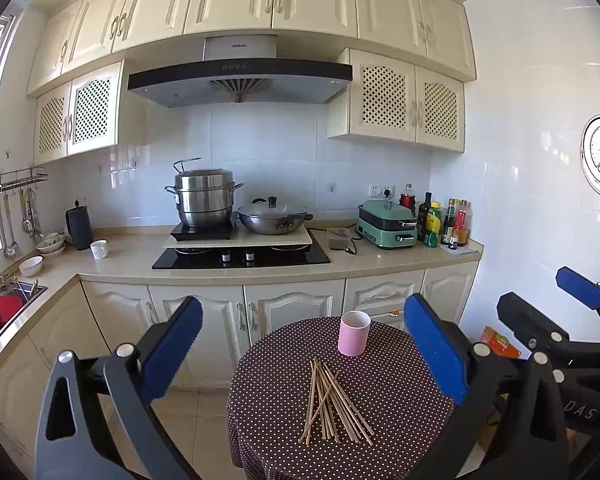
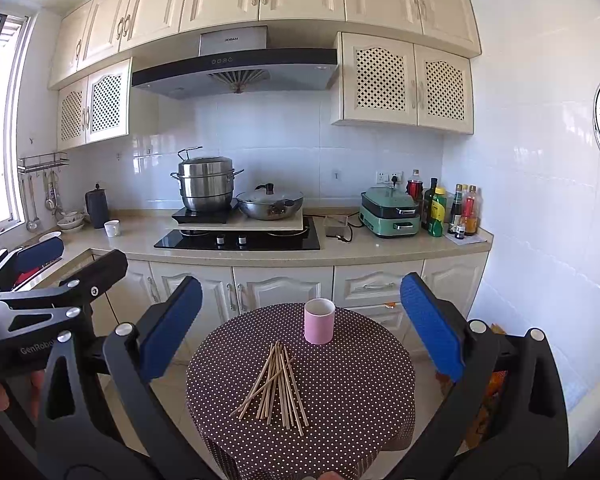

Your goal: Organize utensils

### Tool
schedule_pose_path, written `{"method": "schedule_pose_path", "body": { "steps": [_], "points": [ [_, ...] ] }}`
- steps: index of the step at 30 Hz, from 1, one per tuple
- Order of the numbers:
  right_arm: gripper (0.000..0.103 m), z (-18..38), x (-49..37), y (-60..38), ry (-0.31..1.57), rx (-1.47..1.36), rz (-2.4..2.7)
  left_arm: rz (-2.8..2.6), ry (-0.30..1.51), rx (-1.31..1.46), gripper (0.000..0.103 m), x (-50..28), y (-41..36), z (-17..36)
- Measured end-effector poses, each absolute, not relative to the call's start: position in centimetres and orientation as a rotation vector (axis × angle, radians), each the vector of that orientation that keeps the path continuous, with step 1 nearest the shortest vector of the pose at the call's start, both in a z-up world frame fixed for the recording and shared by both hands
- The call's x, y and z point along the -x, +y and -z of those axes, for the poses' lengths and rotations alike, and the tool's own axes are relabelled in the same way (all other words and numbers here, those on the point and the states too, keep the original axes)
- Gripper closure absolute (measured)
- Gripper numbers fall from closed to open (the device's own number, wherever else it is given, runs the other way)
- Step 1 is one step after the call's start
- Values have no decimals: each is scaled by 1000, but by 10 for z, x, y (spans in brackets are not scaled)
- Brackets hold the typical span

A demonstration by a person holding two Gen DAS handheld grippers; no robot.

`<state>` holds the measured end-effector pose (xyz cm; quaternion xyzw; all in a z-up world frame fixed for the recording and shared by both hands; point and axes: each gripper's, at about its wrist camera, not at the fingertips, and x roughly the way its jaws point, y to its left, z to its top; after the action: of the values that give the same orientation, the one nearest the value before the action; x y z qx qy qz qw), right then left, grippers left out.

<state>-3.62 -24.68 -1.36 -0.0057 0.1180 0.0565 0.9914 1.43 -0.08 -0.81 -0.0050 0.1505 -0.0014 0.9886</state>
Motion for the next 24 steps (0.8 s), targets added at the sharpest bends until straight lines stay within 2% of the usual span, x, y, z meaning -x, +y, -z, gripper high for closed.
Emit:
{"method": "schedule_pose_path", "body": {
  "steps": [24],
  "points": [
    [6,27,10,-218,321,2,-86,39,381,9,4,-49,21,32]
  ]
}}
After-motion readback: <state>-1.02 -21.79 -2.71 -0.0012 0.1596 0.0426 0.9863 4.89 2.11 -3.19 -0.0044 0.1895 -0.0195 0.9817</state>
